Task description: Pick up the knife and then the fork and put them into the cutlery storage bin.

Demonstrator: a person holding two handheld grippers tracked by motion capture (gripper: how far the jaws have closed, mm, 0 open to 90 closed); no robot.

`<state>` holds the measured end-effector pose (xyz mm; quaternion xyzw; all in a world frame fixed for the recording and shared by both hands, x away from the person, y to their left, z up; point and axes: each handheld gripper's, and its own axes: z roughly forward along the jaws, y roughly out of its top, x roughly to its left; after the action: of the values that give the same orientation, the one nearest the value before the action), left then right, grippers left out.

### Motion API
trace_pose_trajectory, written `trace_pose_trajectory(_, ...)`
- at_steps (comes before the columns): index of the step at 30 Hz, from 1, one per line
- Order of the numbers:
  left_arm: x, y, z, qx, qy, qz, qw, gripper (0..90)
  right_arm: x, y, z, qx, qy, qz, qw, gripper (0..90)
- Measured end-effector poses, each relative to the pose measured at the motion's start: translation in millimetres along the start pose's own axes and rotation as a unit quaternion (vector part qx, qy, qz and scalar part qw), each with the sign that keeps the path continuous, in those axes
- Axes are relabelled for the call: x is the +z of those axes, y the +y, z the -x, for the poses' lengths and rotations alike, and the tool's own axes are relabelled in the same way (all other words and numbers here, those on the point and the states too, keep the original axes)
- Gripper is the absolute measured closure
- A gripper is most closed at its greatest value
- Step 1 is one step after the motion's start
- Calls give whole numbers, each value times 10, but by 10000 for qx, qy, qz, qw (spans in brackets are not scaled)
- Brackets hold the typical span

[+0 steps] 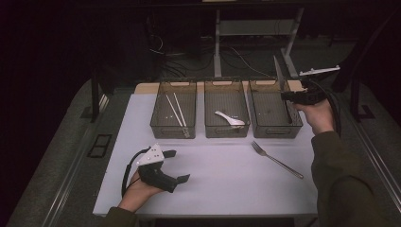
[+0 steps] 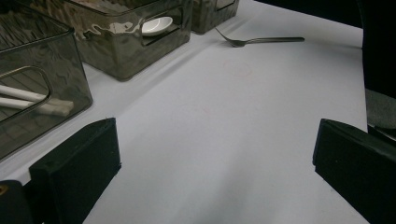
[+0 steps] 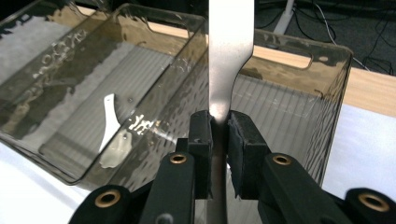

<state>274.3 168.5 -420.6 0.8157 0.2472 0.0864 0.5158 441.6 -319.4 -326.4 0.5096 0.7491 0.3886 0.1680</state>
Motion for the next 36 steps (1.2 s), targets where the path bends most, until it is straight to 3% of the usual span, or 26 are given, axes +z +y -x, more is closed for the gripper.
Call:
trace_pose_trajectory(14,4,-6,-4,-6,-16,-7,10000,0,323,-174,91,142,-40,-446,9989,793)
trace_pose_trajectory(25,5,-8,-6,-10,-20,-14,10000,0,526,-291,126,277,-87,-909,9954,793)
trace_pose_trajectory(36,6,-8,-3,-8,-26,-16,10000,0,659,-306,103,219,-60,-1158,9930,792)
